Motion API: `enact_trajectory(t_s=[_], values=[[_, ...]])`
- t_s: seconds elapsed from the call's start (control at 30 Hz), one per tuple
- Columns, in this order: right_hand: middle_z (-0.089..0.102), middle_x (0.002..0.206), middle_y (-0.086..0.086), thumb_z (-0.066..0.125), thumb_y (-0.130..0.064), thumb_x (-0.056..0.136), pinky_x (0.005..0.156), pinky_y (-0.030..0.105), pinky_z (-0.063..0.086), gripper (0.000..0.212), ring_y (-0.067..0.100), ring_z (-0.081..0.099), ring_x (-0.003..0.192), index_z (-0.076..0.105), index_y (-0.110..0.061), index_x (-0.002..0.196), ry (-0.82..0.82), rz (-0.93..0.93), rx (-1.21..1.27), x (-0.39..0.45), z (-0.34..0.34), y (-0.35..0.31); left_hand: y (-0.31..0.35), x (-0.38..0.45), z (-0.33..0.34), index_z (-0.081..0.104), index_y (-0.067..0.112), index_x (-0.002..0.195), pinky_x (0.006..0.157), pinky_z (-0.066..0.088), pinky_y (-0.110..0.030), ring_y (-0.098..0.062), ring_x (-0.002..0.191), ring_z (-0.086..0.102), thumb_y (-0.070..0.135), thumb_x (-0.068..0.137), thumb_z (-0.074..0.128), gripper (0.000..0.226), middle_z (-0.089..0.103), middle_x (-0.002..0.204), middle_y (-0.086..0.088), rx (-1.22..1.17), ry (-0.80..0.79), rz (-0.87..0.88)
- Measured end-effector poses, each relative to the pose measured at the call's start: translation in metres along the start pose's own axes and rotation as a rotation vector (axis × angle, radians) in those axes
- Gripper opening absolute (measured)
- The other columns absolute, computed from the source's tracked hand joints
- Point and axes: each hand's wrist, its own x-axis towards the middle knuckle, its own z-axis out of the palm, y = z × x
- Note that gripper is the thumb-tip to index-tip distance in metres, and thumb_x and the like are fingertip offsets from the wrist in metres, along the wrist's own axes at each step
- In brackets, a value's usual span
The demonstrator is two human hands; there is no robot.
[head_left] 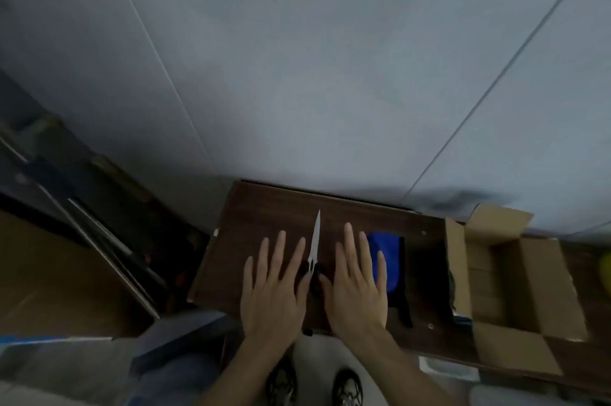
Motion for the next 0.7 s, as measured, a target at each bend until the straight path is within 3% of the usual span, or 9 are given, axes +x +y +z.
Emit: enact_trajectory(t_s=[0.1,0.2,0.43,0.5,0.6,0.7], values=[[0.032,0.155,0.013,0.078,-0.032,0.075,0.116,0.047,0.007,0.035,0.029,0.029,0.143,0.069,-0.007,0.096,0.015,0.019,-0.027,0.003,0.006,-0.003,-0.004,0.002,0.006,0.035,0.029,0.145,0.11,0.021,-0.045,-0.029,0.141,0.033,0.051,0.094,0.029,0.057,0.029,0.155,-0.007,0.013,-0.044,0.022],[0.05,0.14,0.023,0.087,-0.029,0.062,0.113,0.05,0.016,0.03,0.036,0.042,0.135,0.067,-0.01,0.074,-0.055,0.072,-0.057,0.003,0.009,-0.008,-0.006,0.003,0.009,0.051,0.021,0.136,0.109,0.023,-0.042,-0.029,0.139,0.037,0.051,0.093,0.029,0.057,0.035,0.152,-0.011,0.024,-0.066,0.035],[0.063,0.114,0.025,0.092,-0.02,0.044,0.1,0.052,0.027,0.032,0.037,0.047,0.115,0.067,-0.005,0.059,-0.061,0.093,-0.094,0.013,0.012,-0.015,-0.005,0.008,0.008,0.064,0.01,0.121,0.106,0.027,-0.041,-0.029,0.135,0.043,0.048,0.091,0.035,0.056,0.045,0.145,-0.018,-0.033,-0.123,0.038],[0.062,0.11,0.023,0.091,-0.016,0.047,0.094,0.053,0.037,0.03,0.036,0.044,0.111,0.068,-0.005,0.061,-0.075,0.111,-0.073,0.014,0.011,-0.018,-0.004,0.006,0.009,0.065,0.009,0.119,0.108,0.027,-0.038,-0.028,0.134,0.044,0.044,0.092,0.037,0.052,0.048,0.143,-0.017,-0.111,-0.141,0.03],[0.062,0.105,0.019,0.091,-0.011,0.048,0.082,0.055,0.051,0.03,0.034,0.043,0.107,0.069,-0.003,0.067,-0.073,0.101,-0.025,0.016,0.005,-0.023,0.005,0.008,0.005,0.061,0.012,0.123,0.112,0.025,-0.026,-0.018,0.139,0.035,0.036,0.096,0.042,0.041,0.043,0.148,-0.008,-0.416,-0.096,-0.108],[0.06,0.106,0.014,0.089,-0.018,0.056,0.08,0.052,0.053,0.028,0.03,0.043,0.107,0.068,-0.007,0.071,-0.027,0.087,0.029,0.017,-0.008,-0.026,0.016,0.019,-0.026,0.063,0.018,0.11,0.1,0.039,-0.025,-0.017,0.123,0.052,0.024,0.093,0.058,0.018,0.056,0.137,-0.006,-1.03,-0.083,-0.542]])
